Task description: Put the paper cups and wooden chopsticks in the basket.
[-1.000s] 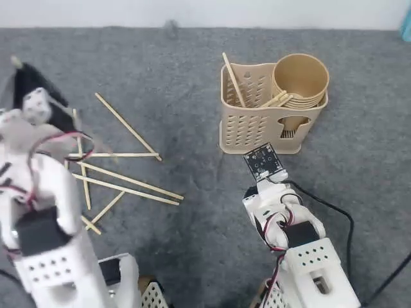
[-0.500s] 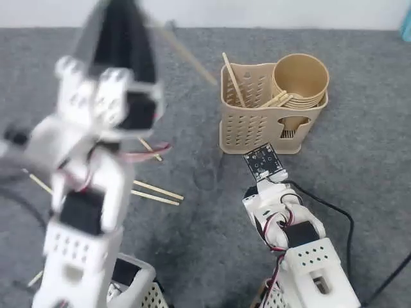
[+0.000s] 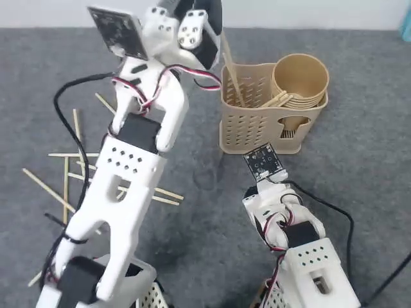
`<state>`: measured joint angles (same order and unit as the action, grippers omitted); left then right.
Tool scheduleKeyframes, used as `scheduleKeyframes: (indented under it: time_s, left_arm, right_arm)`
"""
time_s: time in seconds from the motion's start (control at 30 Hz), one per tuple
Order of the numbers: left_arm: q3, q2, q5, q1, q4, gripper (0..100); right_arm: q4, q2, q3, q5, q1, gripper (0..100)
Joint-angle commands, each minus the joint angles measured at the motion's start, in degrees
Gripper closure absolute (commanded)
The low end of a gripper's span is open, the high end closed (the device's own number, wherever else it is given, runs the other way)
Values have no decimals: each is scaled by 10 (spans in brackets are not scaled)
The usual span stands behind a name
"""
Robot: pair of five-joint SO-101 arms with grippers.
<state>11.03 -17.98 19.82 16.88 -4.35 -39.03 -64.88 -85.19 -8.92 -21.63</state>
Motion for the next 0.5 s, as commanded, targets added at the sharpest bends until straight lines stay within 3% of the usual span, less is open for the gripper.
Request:
scheduleKeyframes:
  time_s: [0.0,0.17,0.37,0.47]
  left_arm:
    - [39,2,-5,4,10,988]
    - [133,1,-4,4,129,988]
    - [255,-26,-4,18,144,988]
    - [338,-55,-4,32,202,988]
  right_arm:
    - [13,-12,4,-9,-4,986]
    - [13,-12,4,-9,-4,986]
    - [13,-12,4,-9,-2,986]
    - [13,-12,5,-9,-3,986]
